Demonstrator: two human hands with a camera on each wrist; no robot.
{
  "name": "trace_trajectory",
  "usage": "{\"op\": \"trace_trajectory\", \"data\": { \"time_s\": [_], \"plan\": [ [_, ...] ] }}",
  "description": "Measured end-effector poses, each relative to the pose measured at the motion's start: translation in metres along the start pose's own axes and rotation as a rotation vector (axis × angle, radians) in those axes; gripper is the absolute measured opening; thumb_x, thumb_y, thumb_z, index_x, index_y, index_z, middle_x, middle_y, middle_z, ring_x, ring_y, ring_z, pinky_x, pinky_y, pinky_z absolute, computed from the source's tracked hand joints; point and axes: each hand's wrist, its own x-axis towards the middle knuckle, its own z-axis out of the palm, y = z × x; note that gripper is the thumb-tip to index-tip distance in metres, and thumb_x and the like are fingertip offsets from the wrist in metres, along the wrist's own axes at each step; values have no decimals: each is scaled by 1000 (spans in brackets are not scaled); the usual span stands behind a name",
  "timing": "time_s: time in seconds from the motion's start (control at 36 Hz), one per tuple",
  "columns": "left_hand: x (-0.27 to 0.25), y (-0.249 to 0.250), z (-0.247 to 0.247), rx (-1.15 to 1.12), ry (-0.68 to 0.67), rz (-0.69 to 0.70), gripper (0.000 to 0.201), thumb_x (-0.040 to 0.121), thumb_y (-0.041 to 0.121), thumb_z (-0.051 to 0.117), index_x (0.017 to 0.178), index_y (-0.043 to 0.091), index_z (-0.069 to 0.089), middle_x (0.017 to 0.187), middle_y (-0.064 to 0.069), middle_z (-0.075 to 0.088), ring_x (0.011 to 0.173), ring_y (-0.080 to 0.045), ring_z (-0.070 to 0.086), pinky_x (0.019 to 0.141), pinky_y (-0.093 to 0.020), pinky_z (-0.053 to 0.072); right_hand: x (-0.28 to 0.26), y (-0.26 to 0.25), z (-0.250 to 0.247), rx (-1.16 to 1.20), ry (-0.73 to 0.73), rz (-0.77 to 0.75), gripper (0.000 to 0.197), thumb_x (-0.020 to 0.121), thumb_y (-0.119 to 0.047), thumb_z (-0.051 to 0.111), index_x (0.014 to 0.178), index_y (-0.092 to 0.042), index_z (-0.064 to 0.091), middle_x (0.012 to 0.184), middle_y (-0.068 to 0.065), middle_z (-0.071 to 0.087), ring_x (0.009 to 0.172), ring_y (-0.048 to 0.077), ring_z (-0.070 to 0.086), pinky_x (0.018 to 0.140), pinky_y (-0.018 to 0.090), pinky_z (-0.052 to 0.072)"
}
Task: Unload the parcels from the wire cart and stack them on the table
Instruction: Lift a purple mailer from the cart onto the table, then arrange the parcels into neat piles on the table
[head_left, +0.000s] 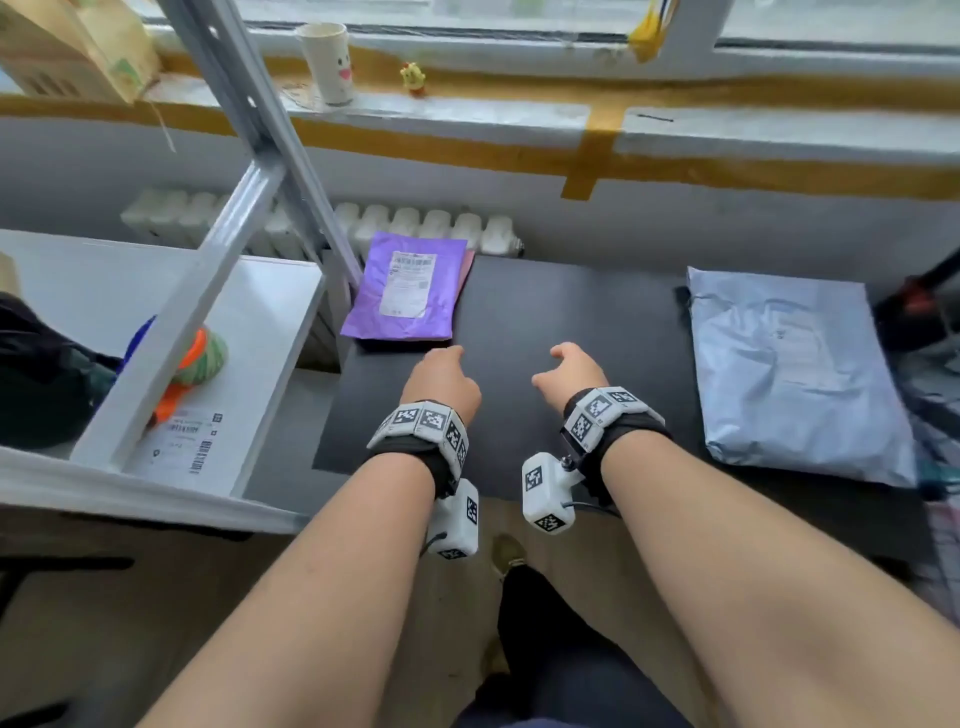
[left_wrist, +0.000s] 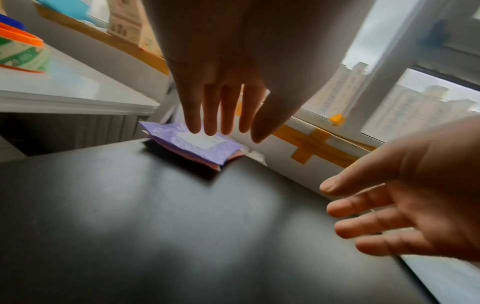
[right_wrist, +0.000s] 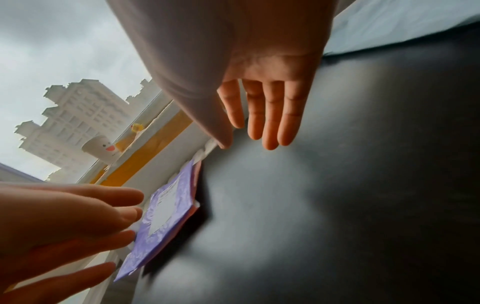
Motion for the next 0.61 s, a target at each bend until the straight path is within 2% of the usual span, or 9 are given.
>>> {"op": "trace_trajectory", "data": {
  "time_s": [0.06, 0.17, 0.25, 0.33, 0.39, 0.5, 0.61],
  "plan": [
    [-18, 13, 14, 37, -45, 47, 52, 88, 9, 46, 140, 17, 45, 143, -6, 45, 129, -25, 46, 103, -34, 38, -16, 25, -11, -3, 33, 34, 53, 89, -13, 53, 140, -18, 43, 139, 8, 48, 120, 26, 53, 81, 25, 36],
    [-50, 49, 42, 101, -121, 147, 51, 89, 10, 45, 140, 17, 43, 142, -7, 45, 127, -26, 47, 100, -36, 40, -42, 75, -43, -1, 99, 105, 48, 89, -15, 55, 137, -18, 47, 136, 7, 51, 121, 26, 52, 92, 28, 40],
    [-75, 81, 67, 138, -173, 233, 53, 91, 11, 44, 143, 19, 39, 143, -6, 42, 129, -25, 44, 99, -37, 40, -58, 114, -71, 8, 145, 181, 44, 88, -14, 55, 132, -18, 51, 134, 6, 54, 122, 26, 52, 96, 28, 40],
    [-100, 117, 93, 180, -226, 335, 53, 92, 12, 42, 144, 20, 35, 146, -4, 38, 131, -23, 39, 100, -37, 39, -76, 153, -100, -6, 192, 229, 31, 87, -14, 56, 118, -13, 58, 125, 11, 59, 119, 31, 55, 95, 31, 42],
    [-115, 142, 109, 199, -263, 393, 52, 92, 12, 42, 144, 19, 36, 147, -3, 37, 132, -23, 38, 101, -37, 39, -85, 182, -119, -32, 212, 280, 24, 89, -18, 57, 112, -15, 59, 125, 13, 59, 118, 32, 55, 95, 33, 43],
    [-141, 194, 143, 234, -298, 487, 47, 90, 10, 44, 136, 18, 44, 141, -5, 43, 127, -25, 43, 98, -37, 41, -98, 244, -157, -5, 249, 376, 41, 89, -18, 54, 130, -18, 54, 136, 9, 53, 122, 29, 52, 97, 33, 44],
    [-163, 247, 187, 265, -346, 550, 48, 91, 12, 45, 139, 17, 42, 142, -5, 42, 129, -25, 42, 100, -36, 40, -110, 306, -198, 19, 280, 450, 37, 88, -18, 56, 125, -15, 58, 132, 12, 55, 120, 31, 53, 97, 32, 43]
  ]
}}
